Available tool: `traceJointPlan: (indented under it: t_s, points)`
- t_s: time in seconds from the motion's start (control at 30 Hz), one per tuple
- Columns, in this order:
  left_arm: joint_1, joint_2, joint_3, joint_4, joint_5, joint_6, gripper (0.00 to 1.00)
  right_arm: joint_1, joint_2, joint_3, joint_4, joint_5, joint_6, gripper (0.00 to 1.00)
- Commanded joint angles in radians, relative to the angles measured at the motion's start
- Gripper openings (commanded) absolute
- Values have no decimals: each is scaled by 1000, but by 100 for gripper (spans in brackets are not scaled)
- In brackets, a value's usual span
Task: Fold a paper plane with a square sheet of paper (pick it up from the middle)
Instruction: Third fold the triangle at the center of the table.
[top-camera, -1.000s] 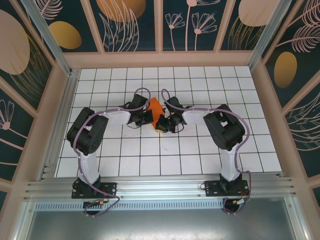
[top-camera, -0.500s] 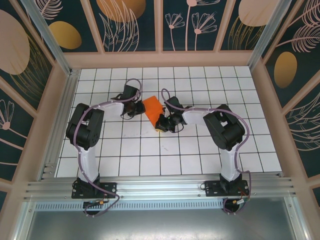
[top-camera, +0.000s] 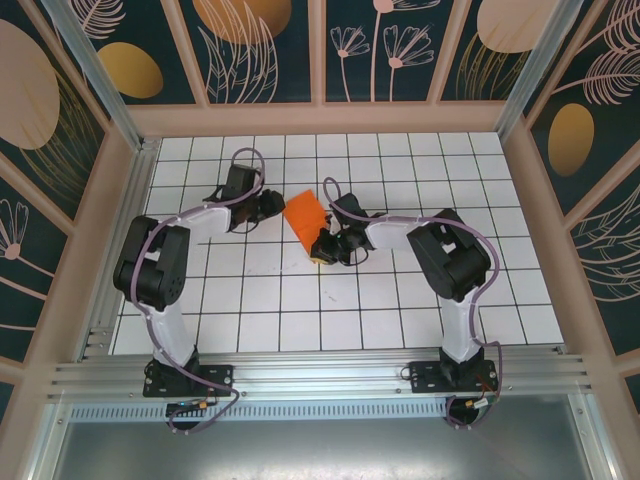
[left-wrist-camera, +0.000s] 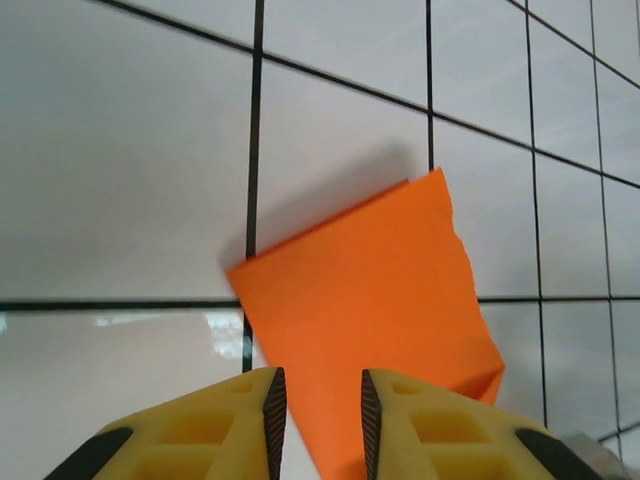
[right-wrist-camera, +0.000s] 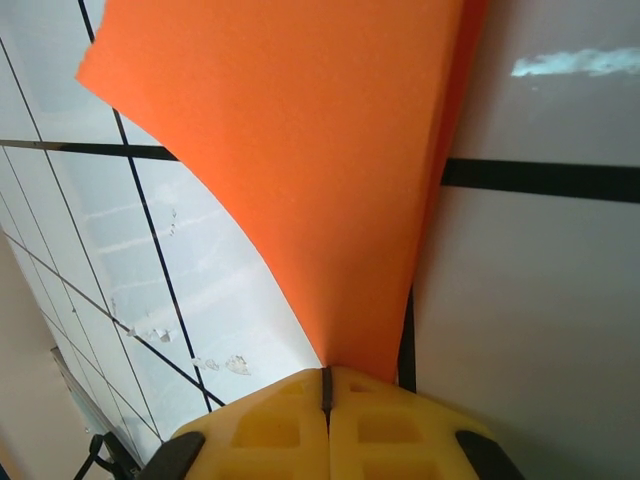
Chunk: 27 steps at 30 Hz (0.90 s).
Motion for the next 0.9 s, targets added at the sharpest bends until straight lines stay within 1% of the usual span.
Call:
traceJointPlan:
  t_s: [0.0, 0.03, 0.1, 0.13, 0.23, 0.3, 0.4, 0.57, 0.7, 0.73, 0.87]
  points:
    - [-3, -88, -93, 98, 25, -67, 32, -16, -115, -10, 25, 12, -27, 16]
    - [-3, -108, -114, 102, 14, -80, 34, -24, -143, -6, 35, 26, -30, 21]
    - [-5, -157, -174, 108, -3, -94, 35, -47, -186, 7, 41, 59, -57, 36]
    - [-8, -175, -192, 107, -7, -95, 36, -60, -194, 10, 38, 78, -72, 41]
    - [-21, -215, -237, 100, -19, -101, 40, -112, -178, 25, 33, 116, -140, 50]
    - [-35, -236, -262, 104, -14, -109, 44, -164, -142, 44, 42, 78, -192, 56]
    - [-73, -245, -287, 140, 16, -120, 46, -209, -77, 98, 26, 31, -257, 60]
    - [-151, -199, -283, 209, 37, -121, 51, -233, -25, 140, 12, 26, -281, 62]
    - [-165, -141, -254, 246, 72, -101, 51, -237, -14, 126, 45, 1, -273, 65]
    - [-166, -96, -245, 259, 94, -92, 50, -241, -13, 123, 50, -5, -269, 66]
    - [-169, -33, -217, 275, 123, -54, 47, -251, -11, 112, 65, -25, -262, 69]
